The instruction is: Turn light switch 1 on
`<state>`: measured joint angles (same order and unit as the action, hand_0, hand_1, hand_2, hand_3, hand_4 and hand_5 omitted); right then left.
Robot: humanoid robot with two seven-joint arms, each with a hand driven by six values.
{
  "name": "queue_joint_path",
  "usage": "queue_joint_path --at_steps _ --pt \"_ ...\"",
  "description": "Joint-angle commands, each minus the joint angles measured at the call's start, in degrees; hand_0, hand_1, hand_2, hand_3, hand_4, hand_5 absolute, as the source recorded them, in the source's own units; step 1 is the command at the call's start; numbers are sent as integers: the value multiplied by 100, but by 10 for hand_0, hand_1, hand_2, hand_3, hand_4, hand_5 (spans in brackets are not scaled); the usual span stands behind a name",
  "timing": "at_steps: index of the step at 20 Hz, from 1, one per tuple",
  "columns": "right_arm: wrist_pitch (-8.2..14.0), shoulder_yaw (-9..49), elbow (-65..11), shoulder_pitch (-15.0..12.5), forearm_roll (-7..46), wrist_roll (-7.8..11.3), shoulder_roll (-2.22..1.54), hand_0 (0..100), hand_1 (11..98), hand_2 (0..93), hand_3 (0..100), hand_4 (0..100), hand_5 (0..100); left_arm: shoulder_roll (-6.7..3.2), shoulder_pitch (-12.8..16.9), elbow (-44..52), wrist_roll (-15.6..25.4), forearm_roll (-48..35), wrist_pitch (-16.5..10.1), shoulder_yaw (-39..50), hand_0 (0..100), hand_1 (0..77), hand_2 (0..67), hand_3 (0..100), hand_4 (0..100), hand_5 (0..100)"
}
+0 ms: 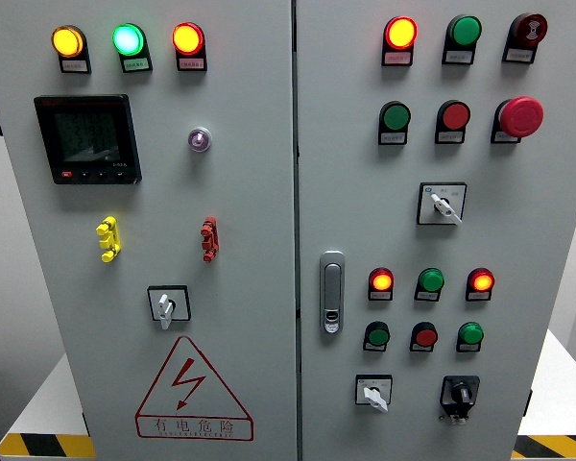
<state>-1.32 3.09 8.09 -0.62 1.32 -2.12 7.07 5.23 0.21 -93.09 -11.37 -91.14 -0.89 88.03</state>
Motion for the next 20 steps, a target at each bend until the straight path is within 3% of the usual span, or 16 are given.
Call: queue_joint_path --at_steps 1,7,11,14,18,20 --pt "0 7 0 1 0 1 -4 0 196 0 198 194 105 21 -371 19 -251 0 18 -14 0 366 345 807 1000 953" --pt "0 -2 0 1 0 1 5 0 197 0 198 194 105 118 -1074 2 -1156 0 97 -41 0 367 359 805 1000 934" --pt "0 -2 0 1 0 1 -4 0 199 0 198 194 105 136 -1593 11 -1455 0 633 -58 0 393 366 799 1000 912" --pt "9 7 0 1 0 1 5 0 195 0 198 194 105 153 -1778 -7 -1570 0 739 -67 0 390 374 799 1000 910" --pt "0 7 0 1 0 1 5 0 195 0 198 194 105 153 -2094 2 -1658 0 1318 -391 0 391 382 800 1000 905" --pt "9 7 0 1 0 1 5 0 196 0 198 194 105 153 -2217 2 -1719 0 1433 -471 0 389 387 805 1000 906"
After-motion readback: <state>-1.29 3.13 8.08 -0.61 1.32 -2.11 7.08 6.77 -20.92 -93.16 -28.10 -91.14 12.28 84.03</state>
